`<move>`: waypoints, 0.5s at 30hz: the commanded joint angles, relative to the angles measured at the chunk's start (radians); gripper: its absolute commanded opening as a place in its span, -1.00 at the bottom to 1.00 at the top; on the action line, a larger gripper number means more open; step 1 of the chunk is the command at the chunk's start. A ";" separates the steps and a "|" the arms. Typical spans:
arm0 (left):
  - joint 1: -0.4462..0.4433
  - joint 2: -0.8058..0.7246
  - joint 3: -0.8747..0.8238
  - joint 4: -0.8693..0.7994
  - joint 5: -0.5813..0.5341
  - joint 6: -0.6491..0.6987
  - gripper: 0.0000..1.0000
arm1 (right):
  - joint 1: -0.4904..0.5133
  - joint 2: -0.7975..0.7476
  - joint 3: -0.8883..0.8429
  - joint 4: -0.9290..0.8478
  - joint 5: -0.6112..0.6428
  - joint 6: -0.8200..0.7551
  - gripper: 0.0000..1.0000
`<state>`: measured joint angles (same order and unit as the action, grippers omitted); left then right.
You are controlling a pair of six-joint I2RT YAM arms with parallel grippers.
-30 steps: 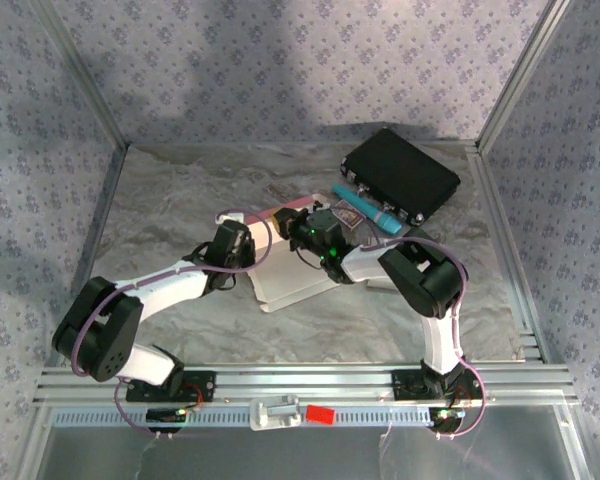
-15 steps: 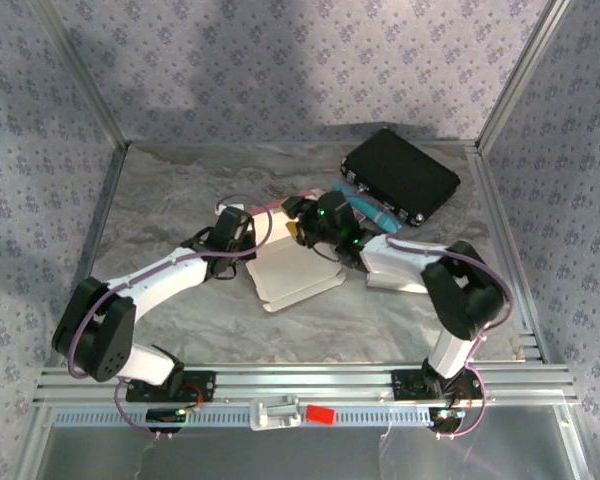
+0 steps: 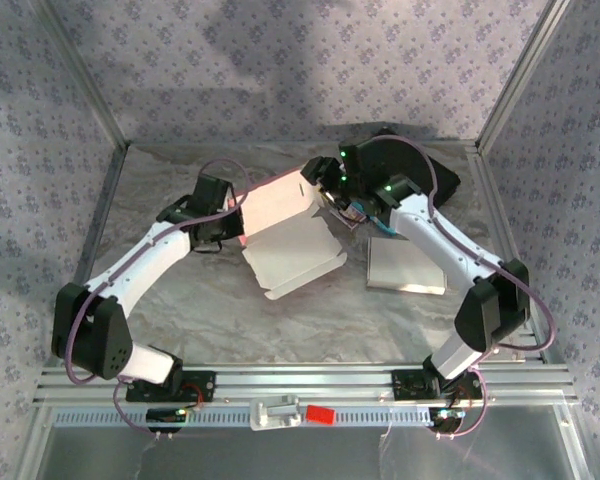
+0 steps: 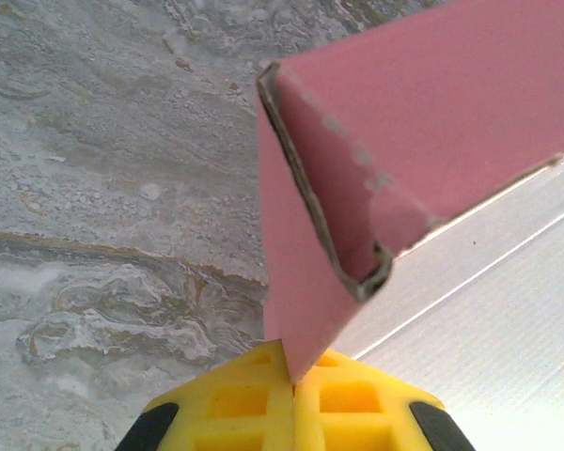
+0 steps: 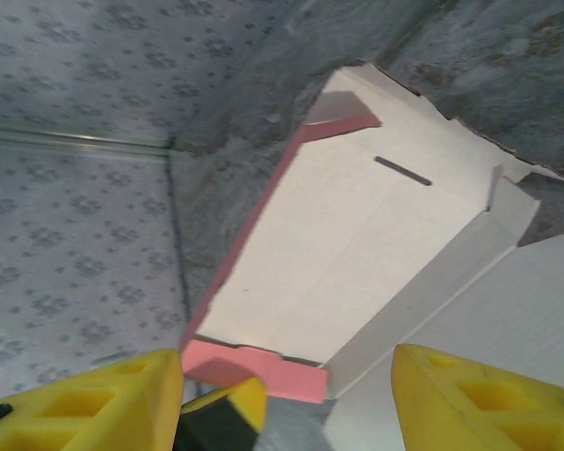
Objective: Fold the paper box
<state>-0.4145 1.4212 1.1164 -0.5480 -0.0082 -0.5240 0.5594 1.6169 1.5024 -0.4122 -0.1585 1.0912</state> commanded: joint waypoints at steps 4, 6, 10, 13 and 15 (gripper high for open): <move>0.028 -0.003 0.061 -0.125 0.105 0.065 -1.00 | -0.001 0.093 0.112 -0.165 0.024 -0.096 0.24; 0.028 -0.005 0.063 -0.125 0.116 0.073 -1.00 | -0.003 0.116 0.144 -0.157 0.020 -0.101 0.25; 0.028 -0.007 0.068 -0.153 0.126 0.076 -1.00 | -0.007 0.198 0.248 -0.184 0.029 -0.129 0.24; 0.028 -0.007 0.075 -0.152 0.133 0.078 -1.00 | -0.013 0.255 0.313 -0.206 0.018 -0.148 0.23; 0.028 -0.006 0.079 -0.155 0.135 0.079 -1.00 | -0.015 0.286 0.359 -0.222 0.029 -0.175 0.21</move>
<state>-0.3920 1.4216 1.1496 -0.6815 0.0998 -0.4633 0.5529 1.8591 1.7962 -0.5701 -0.1455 0.9730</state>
